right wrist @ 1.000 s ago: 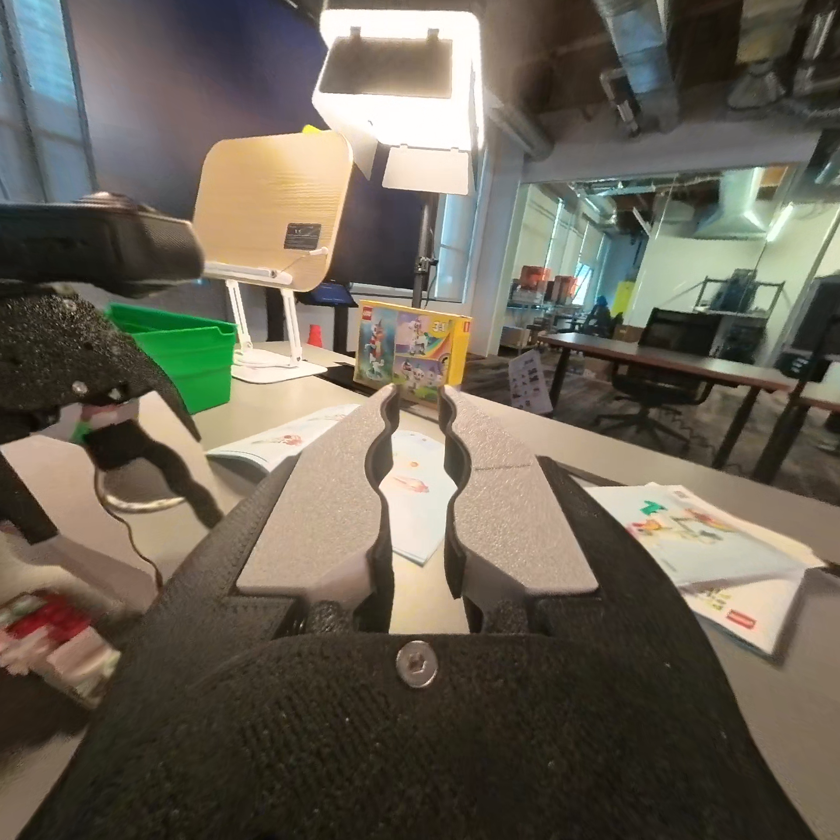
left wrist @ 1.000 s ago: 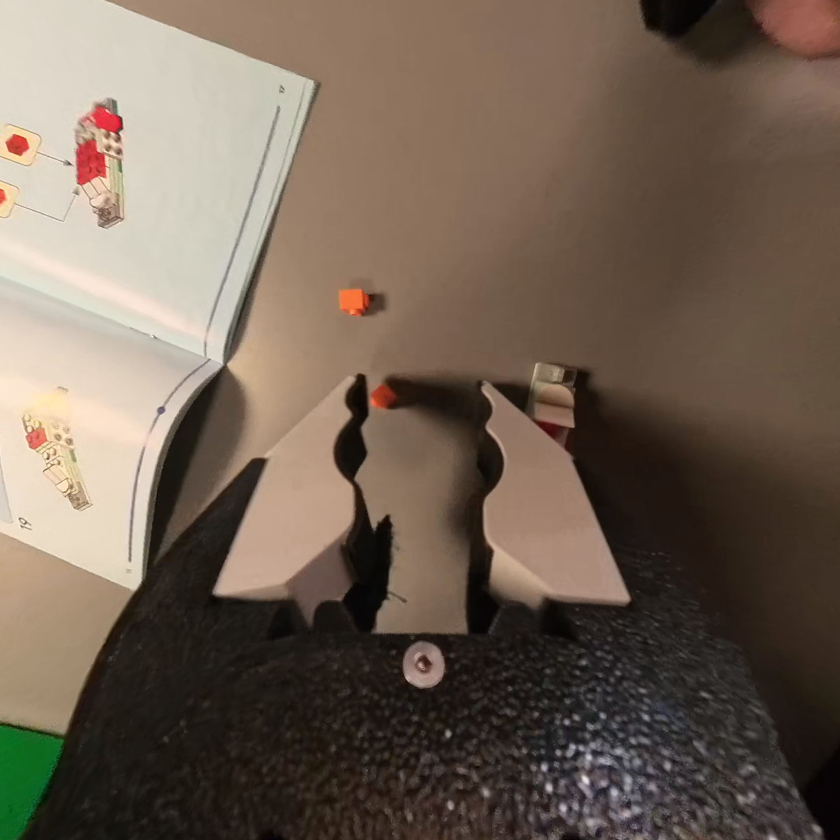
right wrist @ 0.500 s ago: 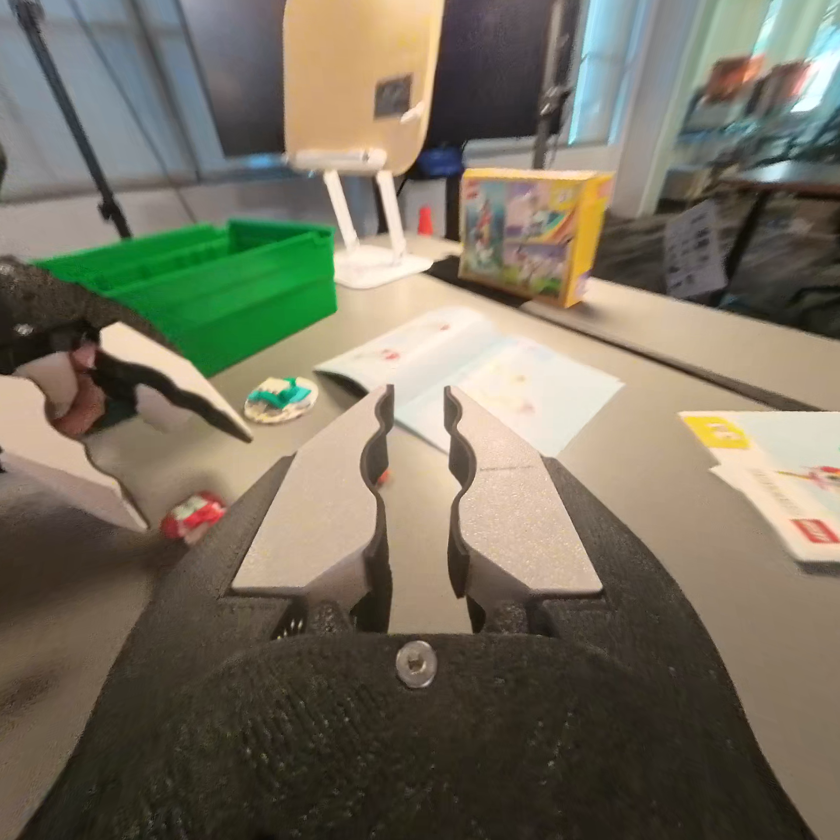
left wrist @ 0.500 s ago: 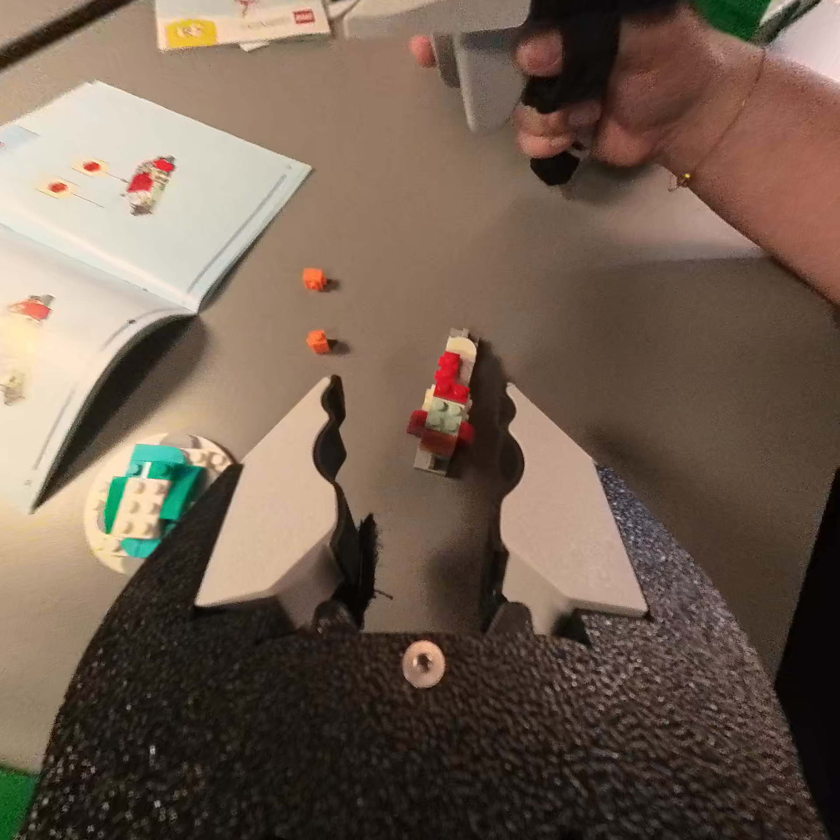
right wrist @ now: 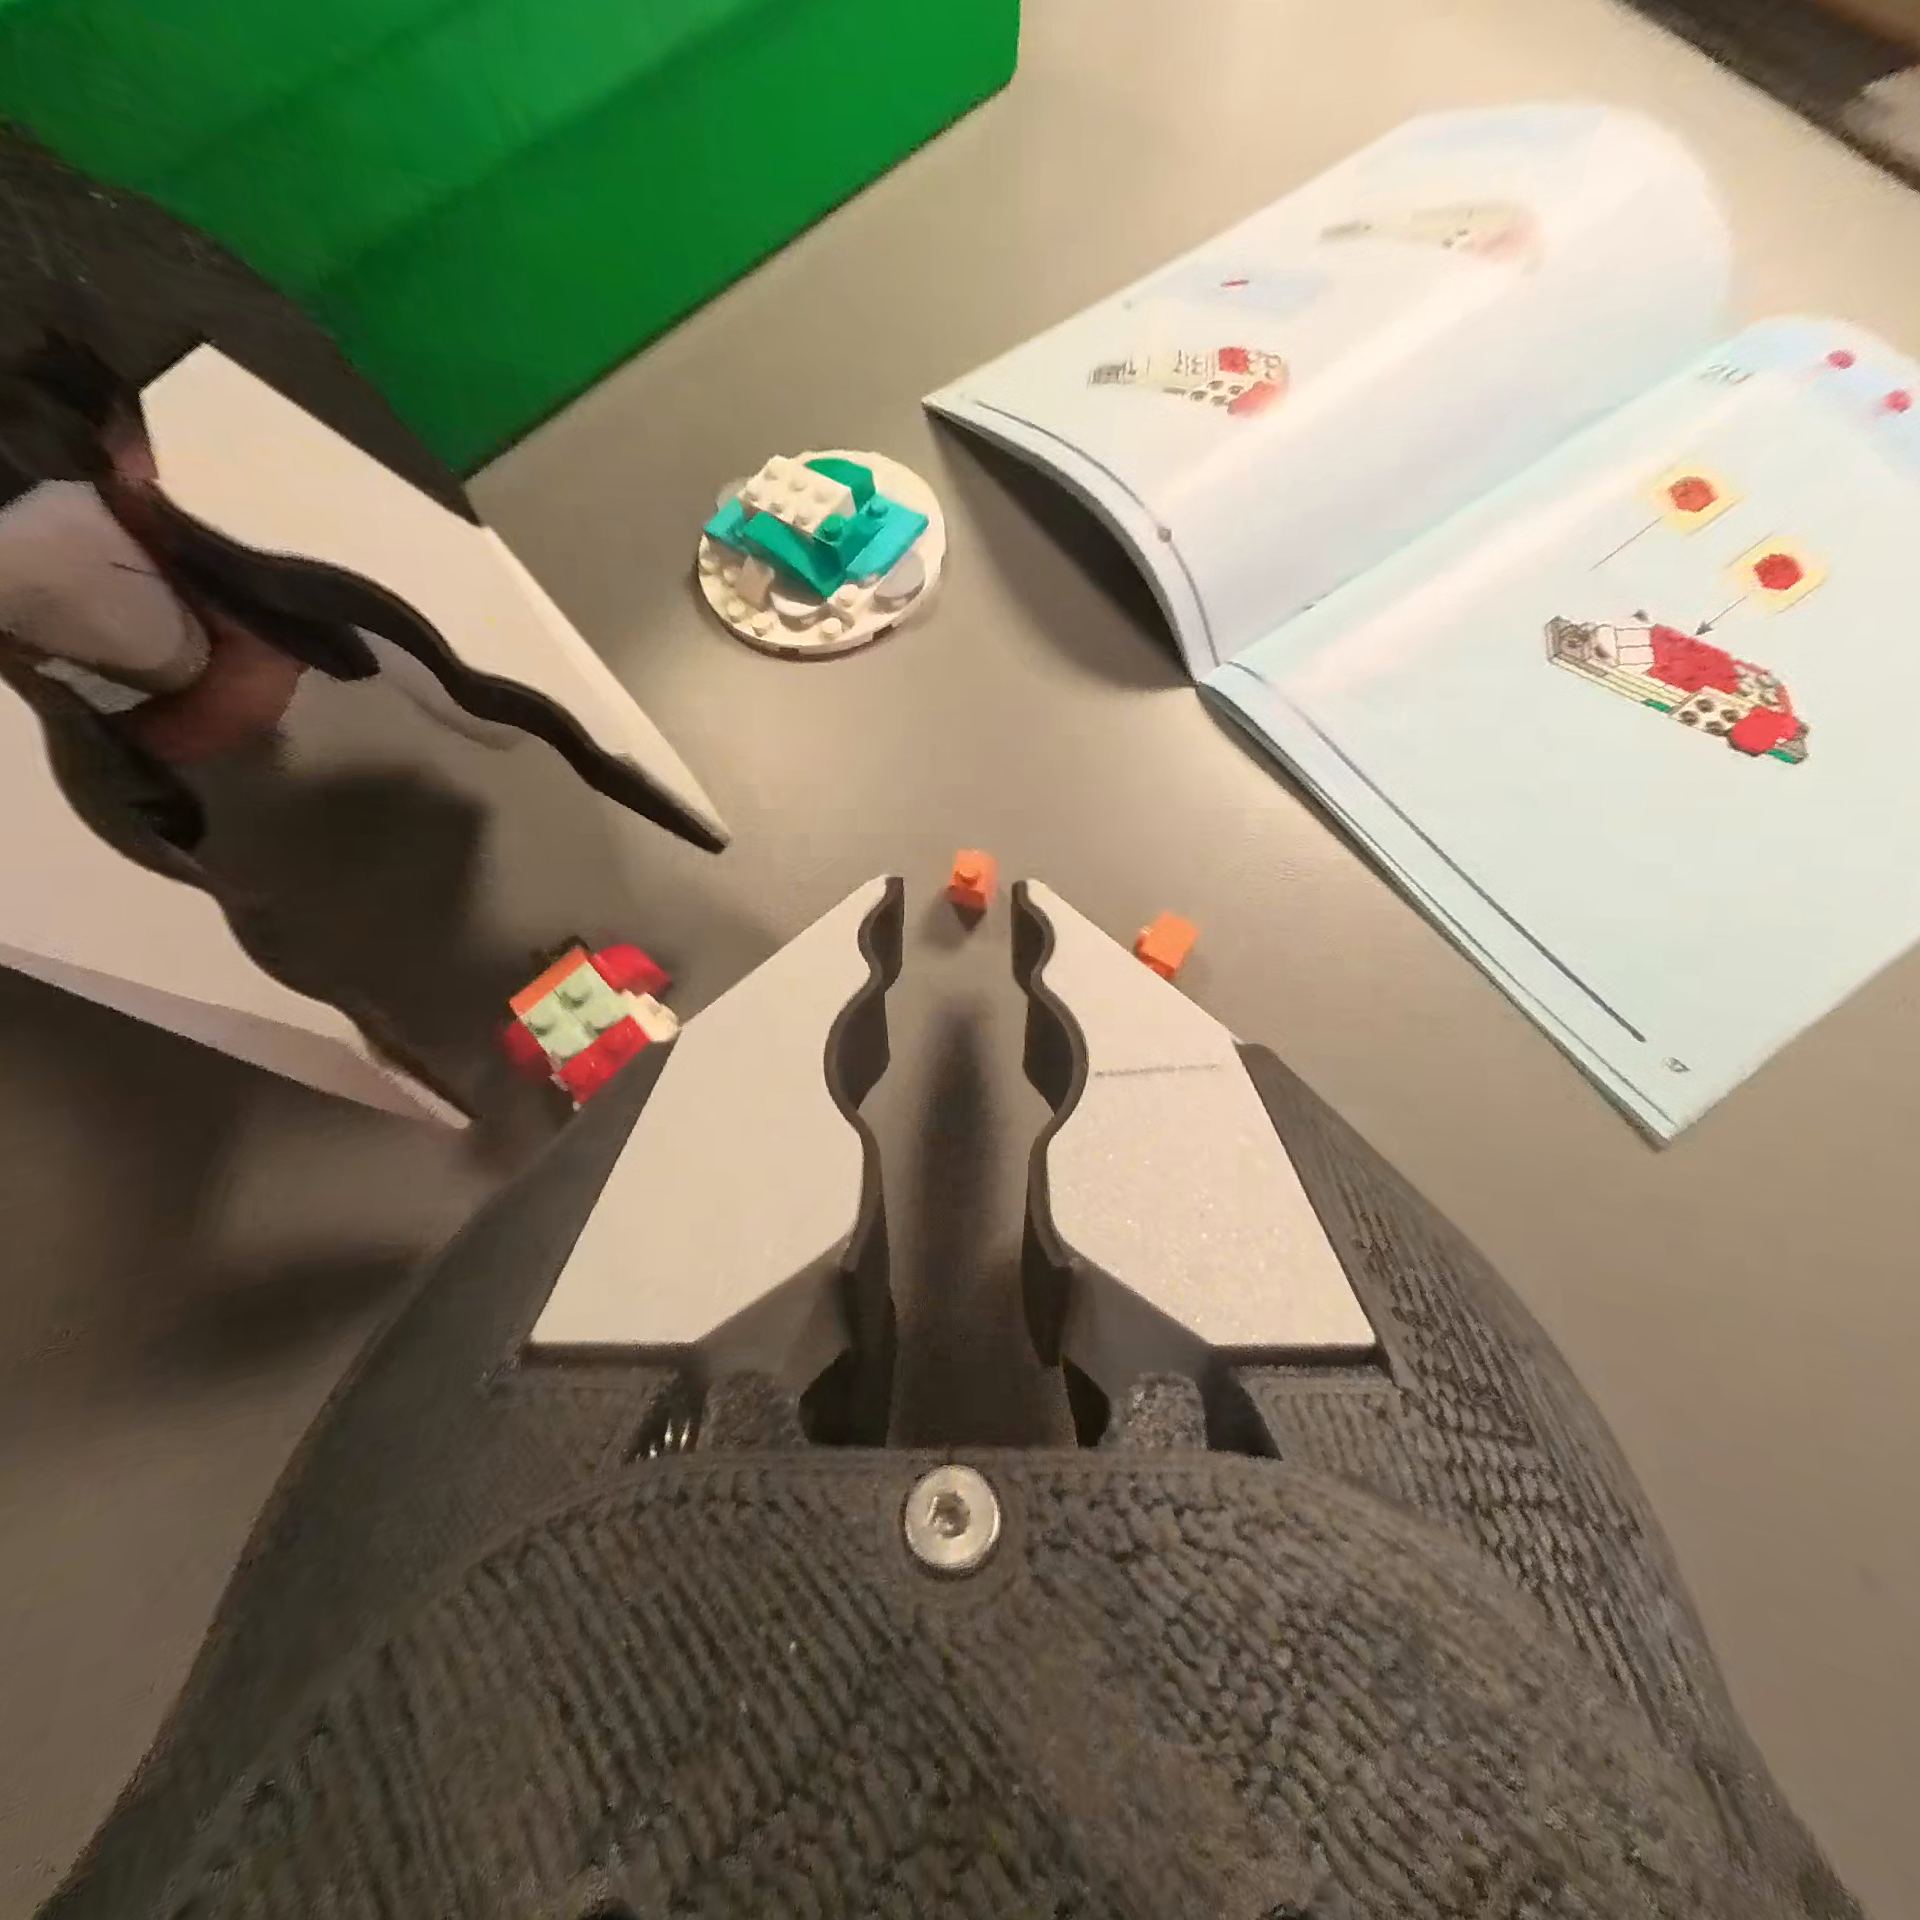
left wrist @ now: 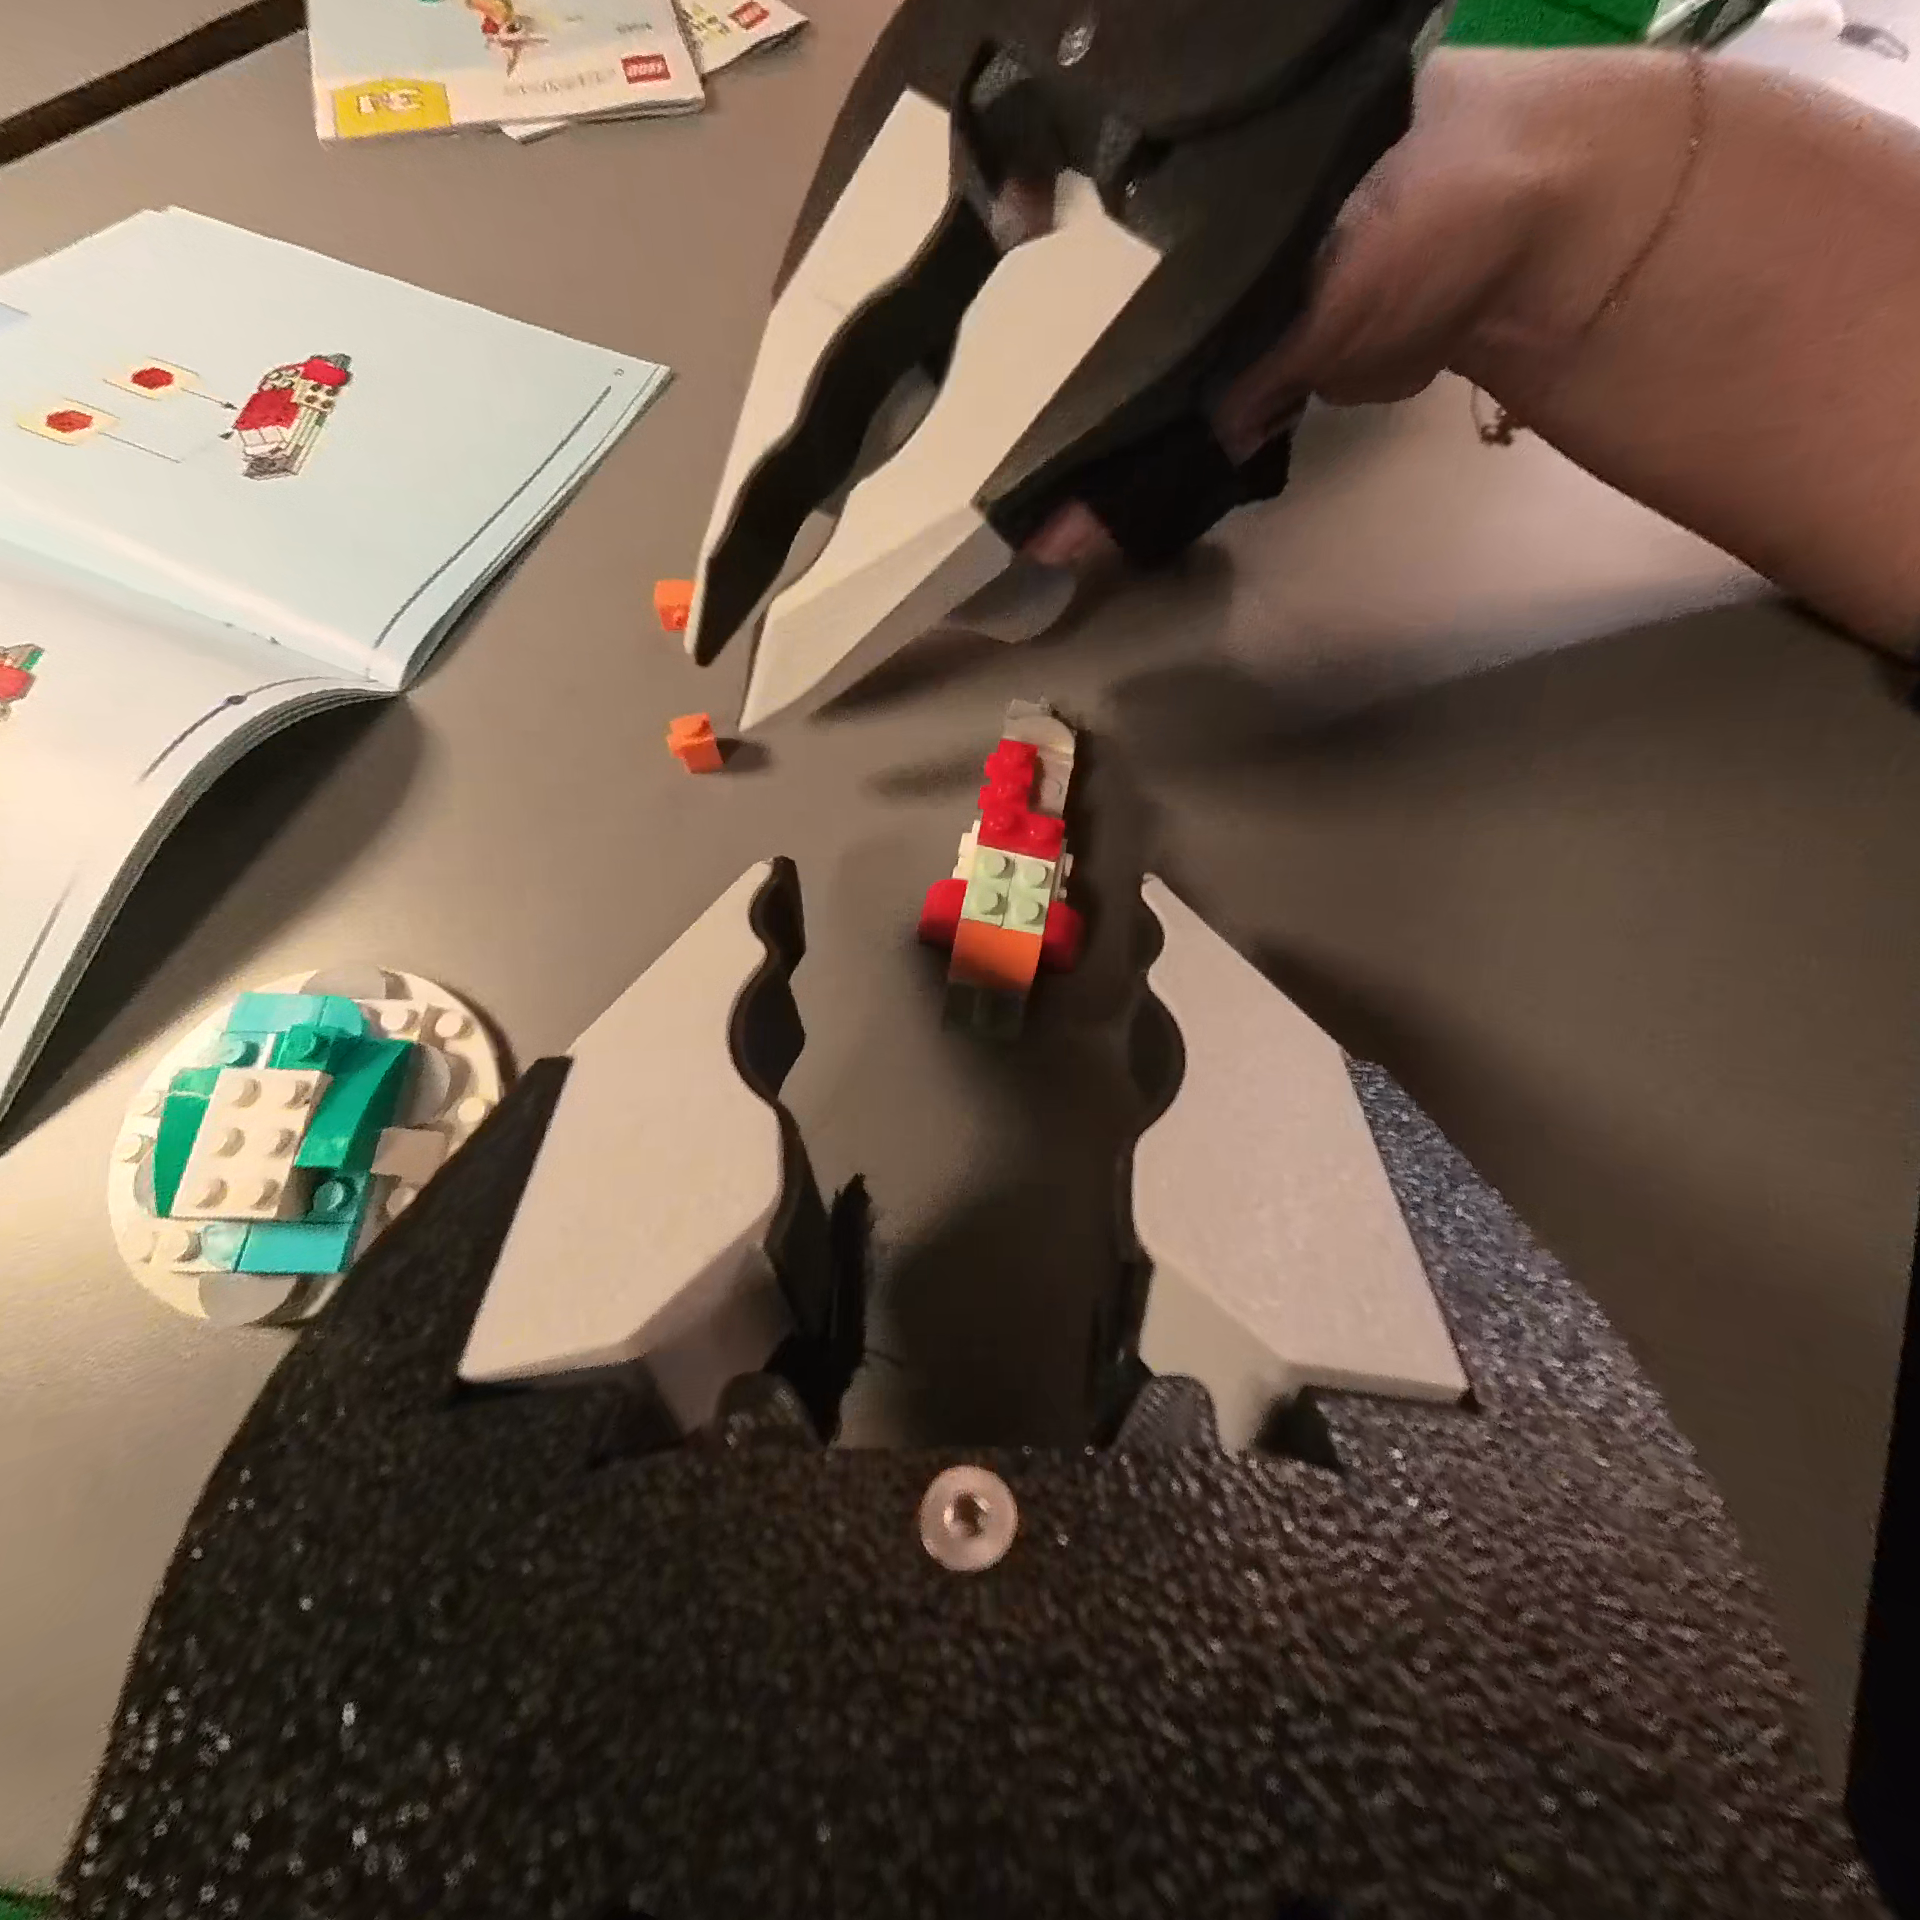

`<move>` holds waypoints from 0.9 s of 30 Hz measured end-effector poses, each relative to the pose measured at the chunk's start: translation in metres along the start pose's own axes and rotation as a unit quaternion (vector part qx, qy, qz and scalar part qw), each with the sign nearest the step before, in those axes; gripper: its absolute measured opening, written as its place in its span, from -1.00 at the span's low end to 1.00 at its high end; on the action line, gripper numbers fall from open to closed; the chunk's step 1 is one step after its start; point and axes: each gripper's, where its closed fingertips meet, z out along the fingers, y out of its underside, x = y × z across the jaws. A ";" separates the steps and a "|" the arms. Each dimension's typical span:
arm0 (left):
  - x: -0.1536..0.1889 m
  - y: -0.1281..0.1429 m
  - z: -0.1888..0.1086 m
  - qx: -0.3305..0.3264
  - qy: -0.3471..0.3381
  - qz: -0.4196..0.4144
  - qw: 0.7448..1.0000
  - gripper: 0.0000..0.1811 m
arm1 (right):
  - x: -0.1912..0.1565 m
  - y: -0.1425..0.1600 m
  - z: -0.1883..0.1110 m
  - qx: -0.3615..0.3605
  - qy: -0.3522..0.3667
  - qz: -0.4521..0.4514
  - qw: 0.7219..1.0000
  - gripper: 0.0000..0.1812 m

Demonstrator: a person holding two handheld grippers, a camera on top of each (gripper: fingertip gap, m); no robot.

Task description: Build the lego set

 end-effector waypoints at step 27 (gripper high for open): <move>0.002 0.005 0.007 0.001 0.013 -0.041 0.999 -0.39 | -0.037 -0.011 -0.064 0.148 -0.138 -0.062 0.977 -0.93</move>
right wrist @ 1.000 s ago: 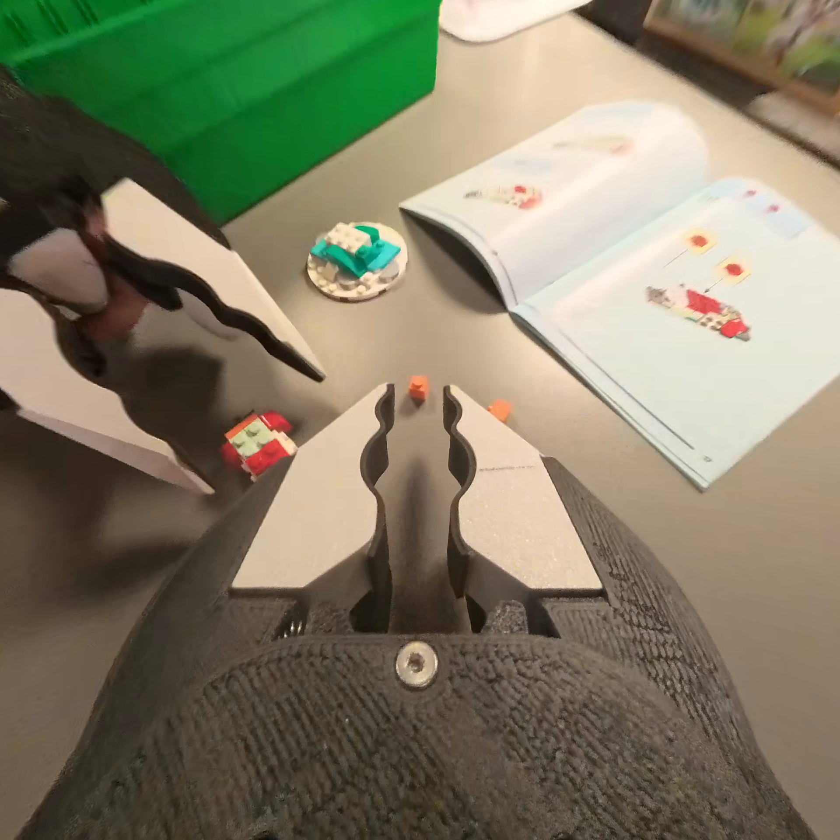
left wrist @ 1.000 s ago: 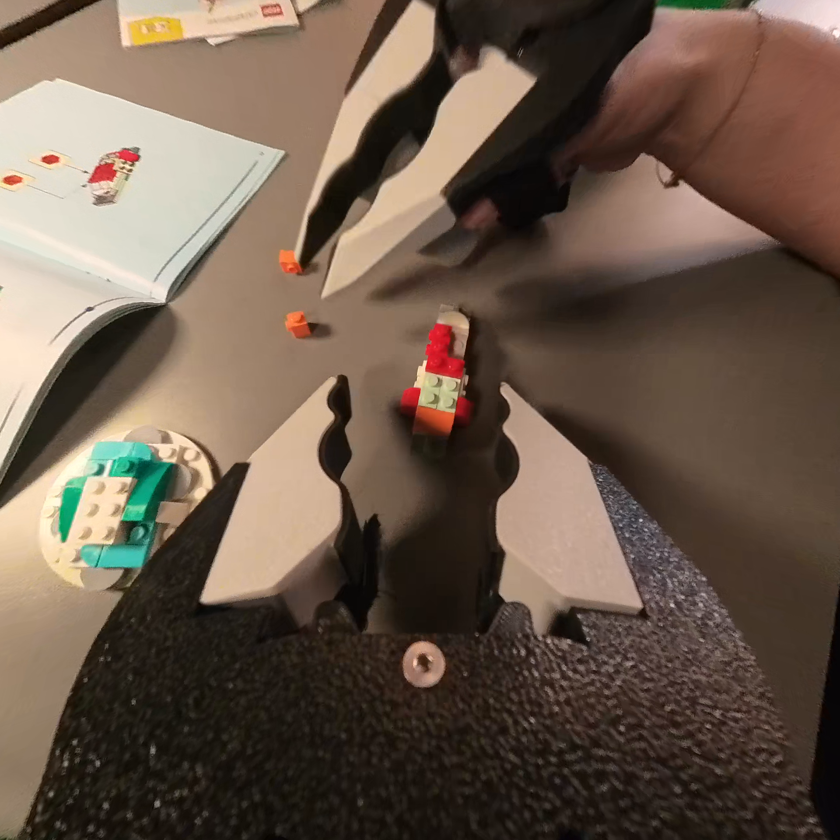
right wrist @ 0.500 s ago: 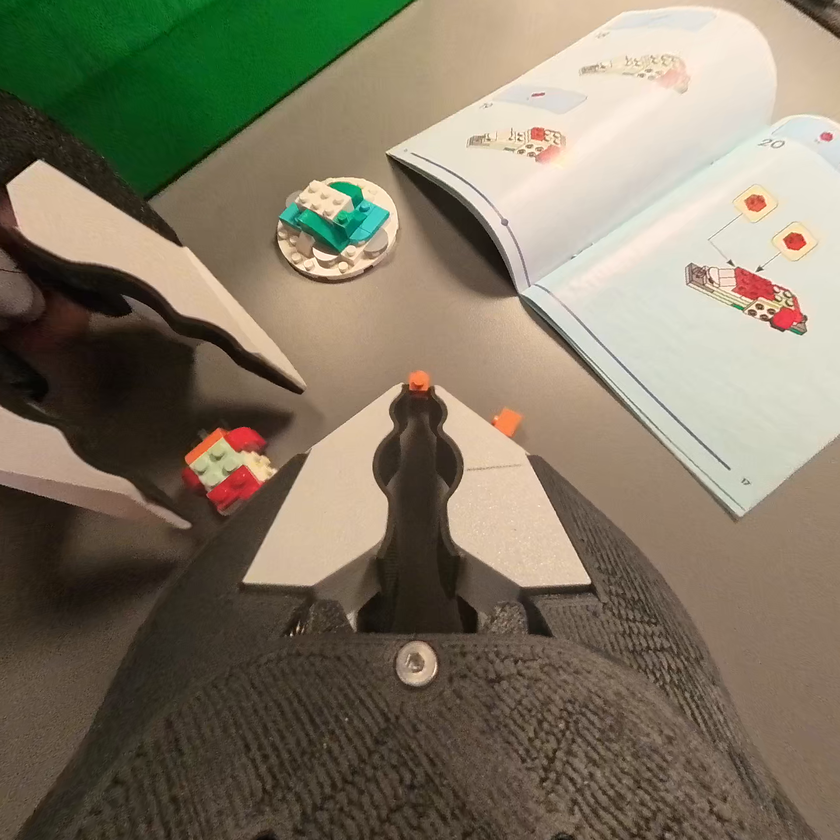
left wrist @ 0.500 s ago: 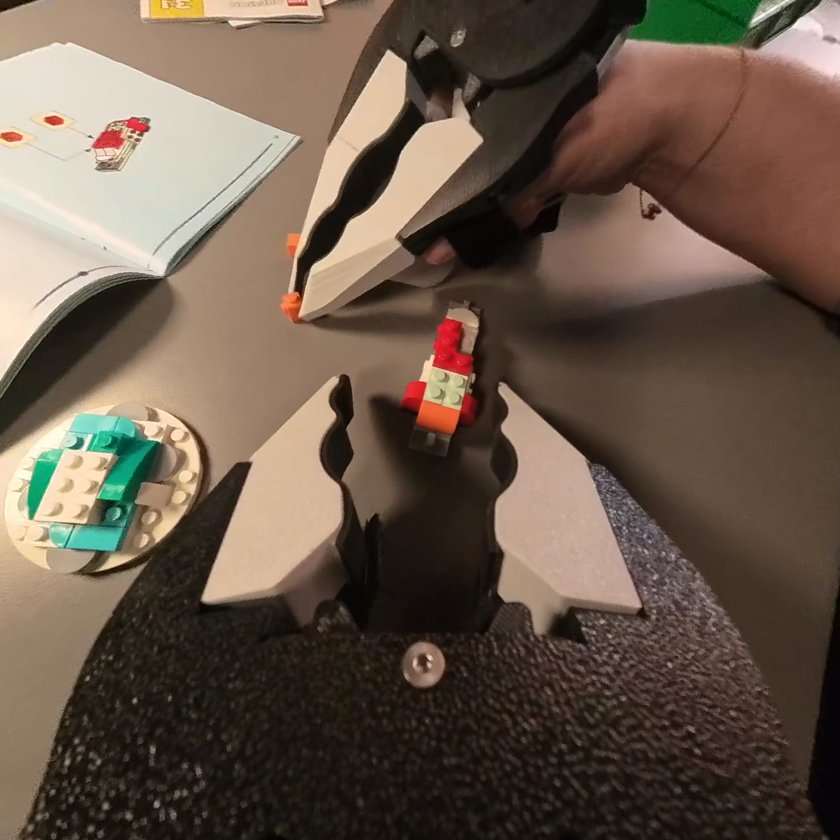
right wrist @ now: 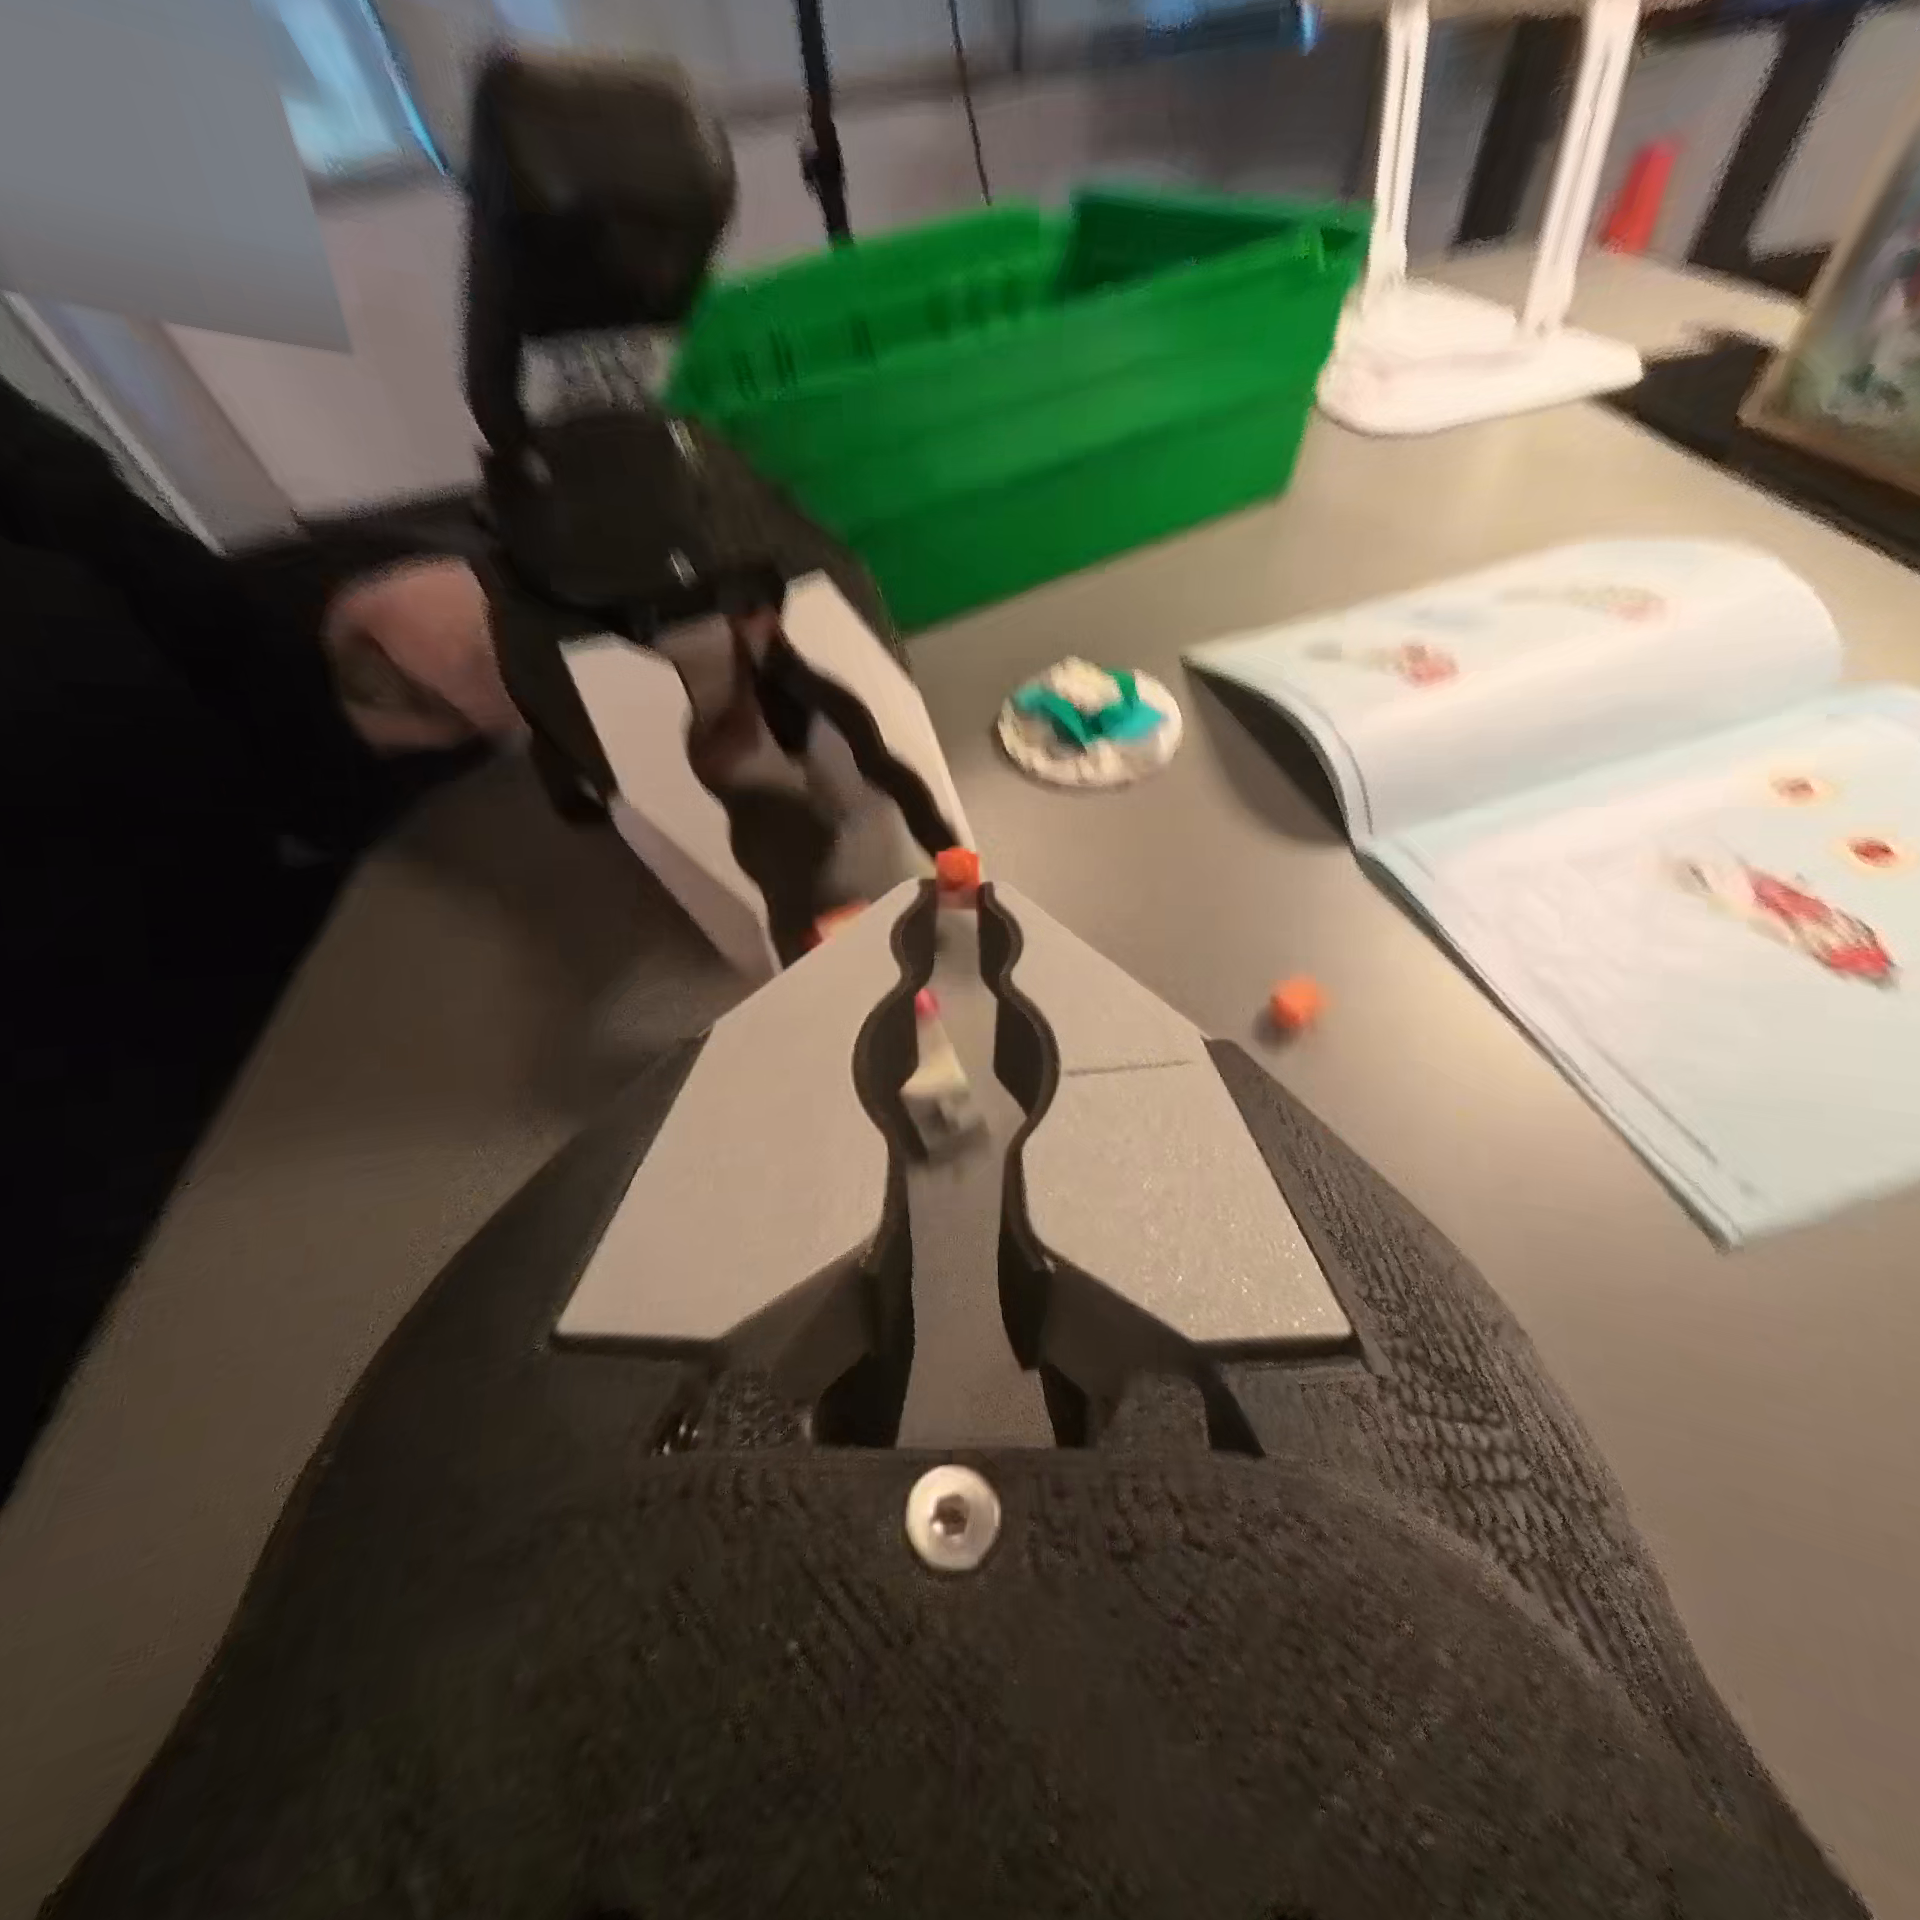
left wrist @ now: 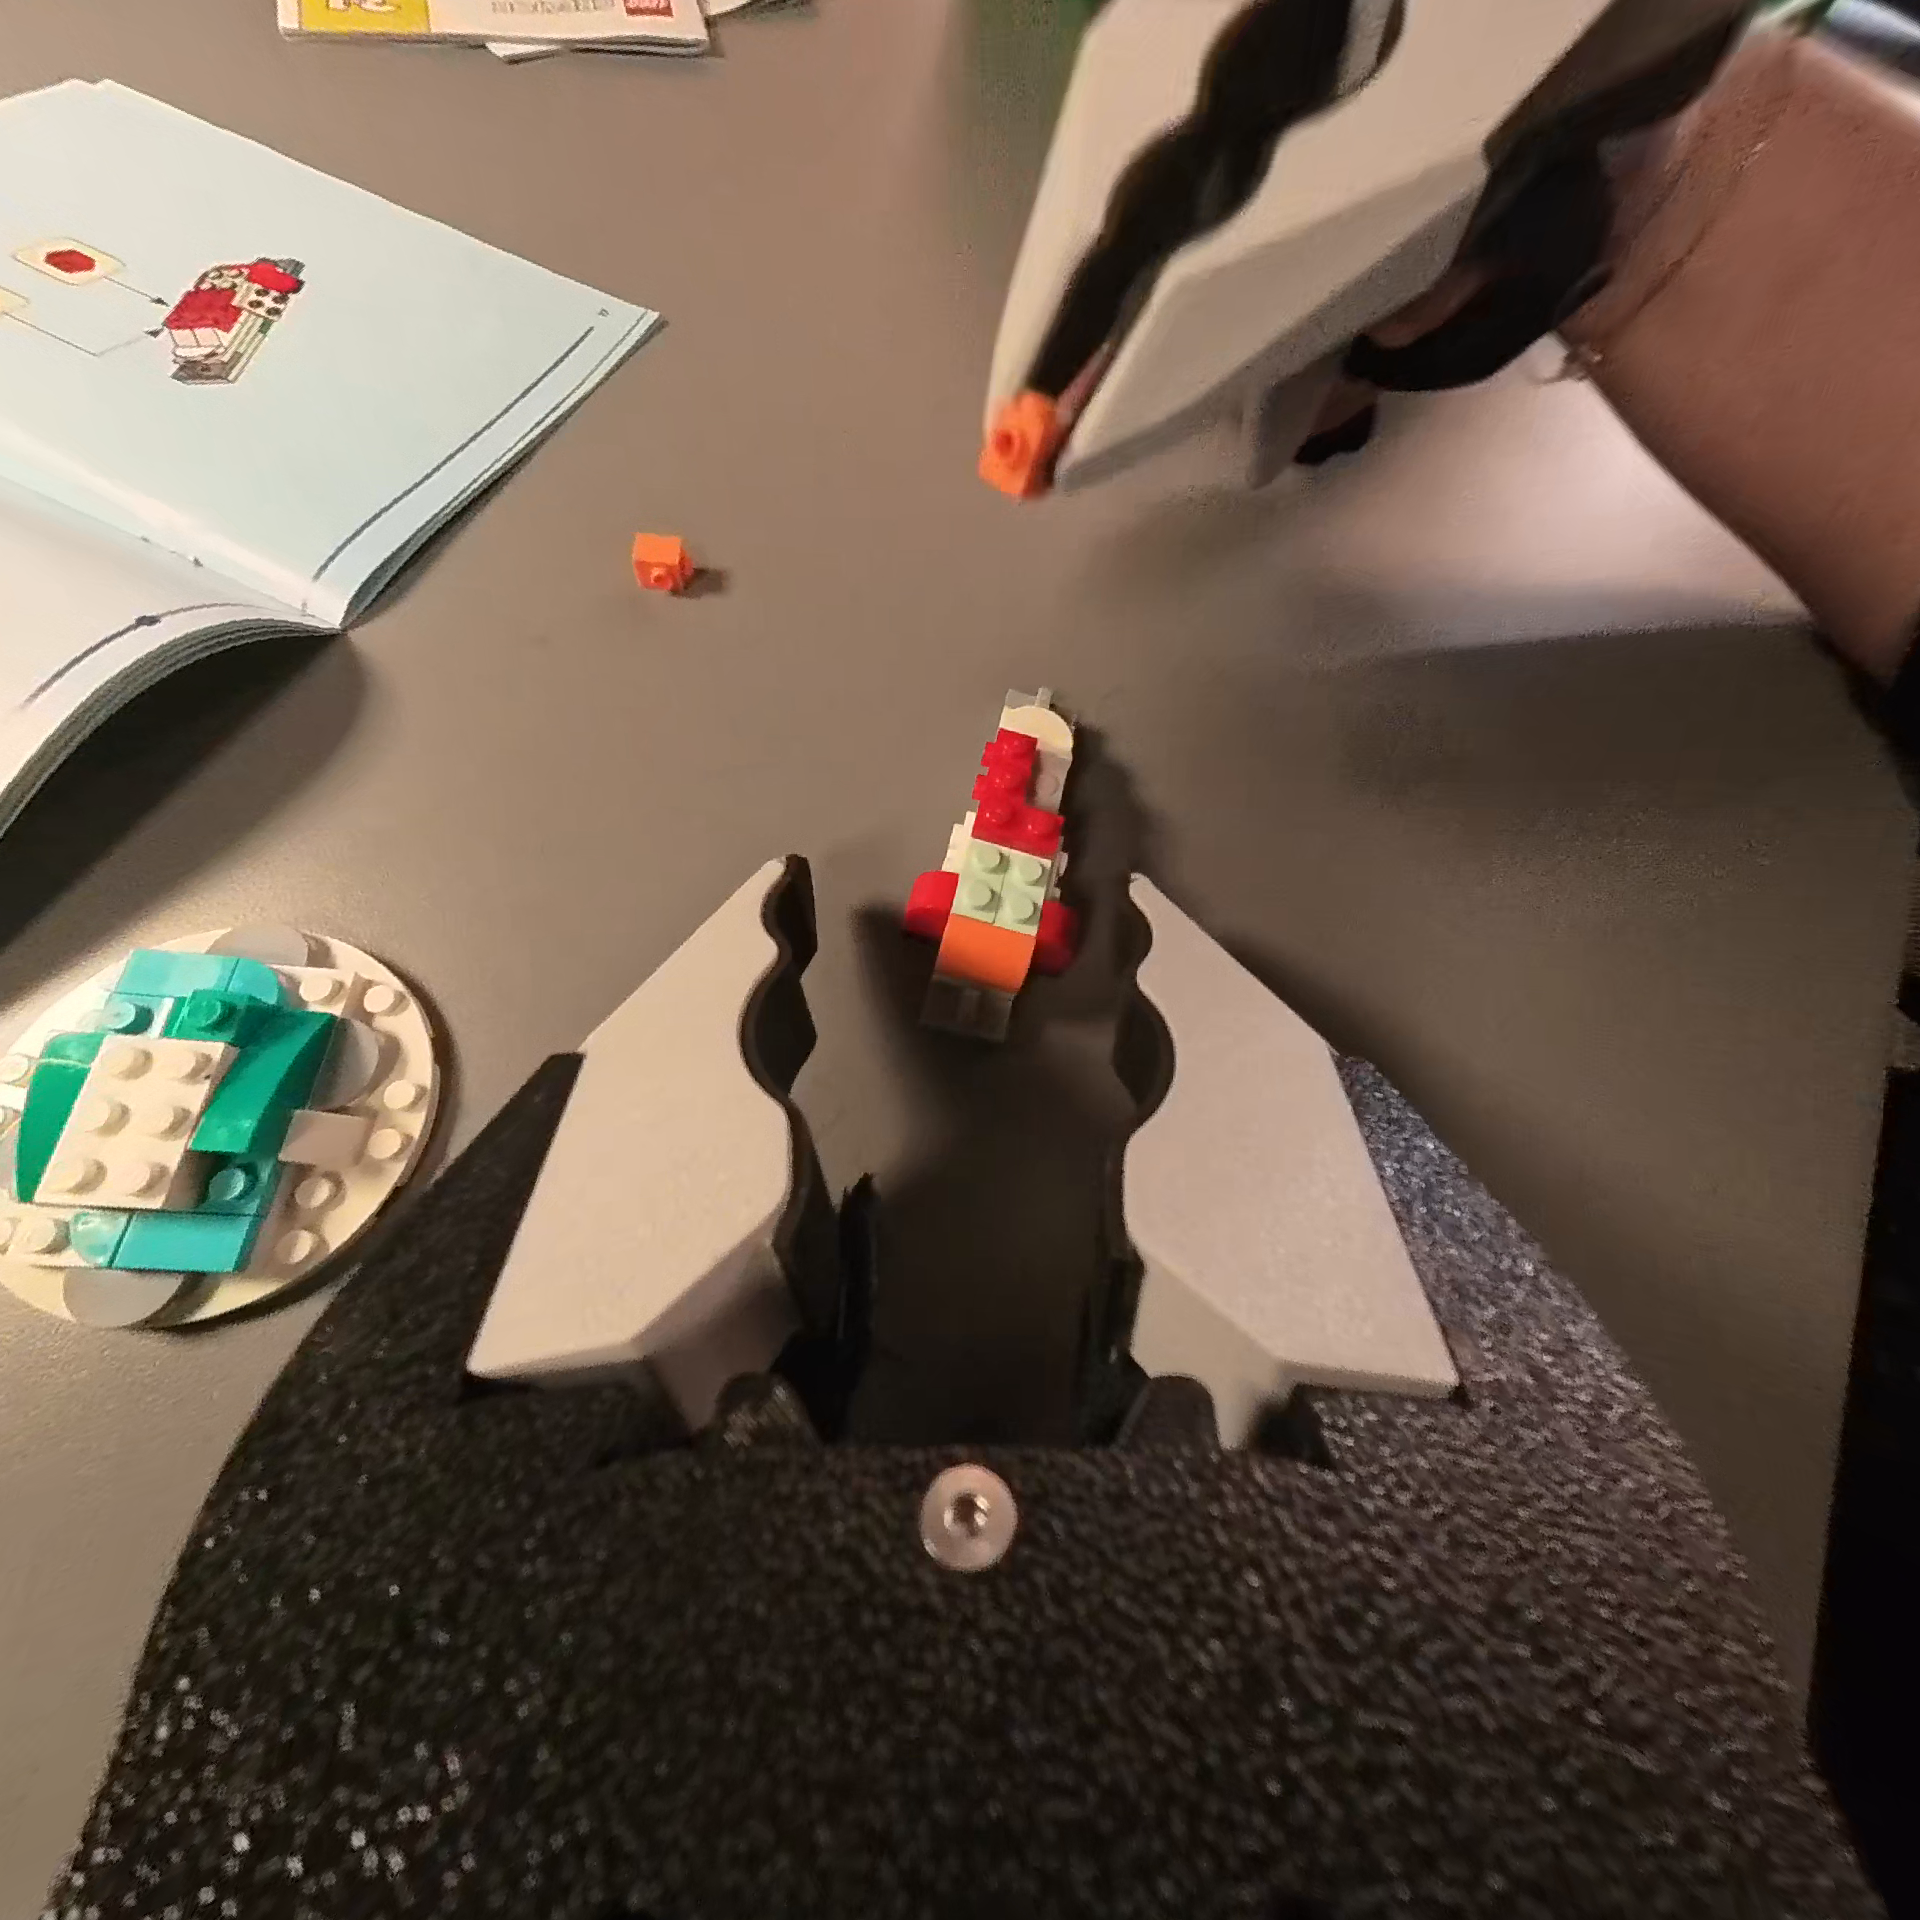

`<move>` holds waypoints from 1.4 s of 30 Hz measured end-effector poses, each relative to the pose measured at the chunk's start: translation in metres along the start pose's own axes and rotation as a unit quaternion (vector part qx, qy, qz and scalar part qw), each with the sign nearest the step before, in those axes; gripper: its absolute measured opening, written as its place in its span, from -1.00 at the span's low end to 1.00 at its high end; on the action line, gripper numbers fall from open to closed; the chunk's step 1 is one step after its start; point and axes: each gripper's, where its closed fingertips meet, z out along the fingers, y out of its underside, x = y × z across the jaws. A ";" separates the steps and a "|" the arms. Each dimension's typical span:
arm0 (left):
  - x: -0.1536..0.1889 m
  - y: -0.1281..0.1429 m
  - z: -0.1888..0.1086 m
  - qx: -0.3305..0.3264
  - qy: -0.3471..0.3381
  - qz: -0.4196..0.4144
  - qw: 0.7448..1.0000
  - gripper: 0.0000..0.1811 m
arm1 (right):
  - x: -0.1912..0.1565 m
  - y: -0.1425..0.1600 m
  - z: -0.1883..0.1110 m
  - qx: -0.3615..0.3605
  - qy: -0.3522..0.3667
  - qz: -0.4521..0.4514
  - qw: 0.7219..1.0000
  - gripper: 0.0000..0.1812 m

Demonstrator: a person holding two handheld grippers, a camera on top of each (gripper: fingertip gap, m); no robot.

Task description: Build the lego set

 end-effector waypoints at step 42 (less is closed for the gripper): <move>0.002 0.007 0.006 -0.029 -0.004 0.033 0.999 -0.50 | -0.012 0.075 -0.029 -0.174 0.229 0.011 0.958 -0.85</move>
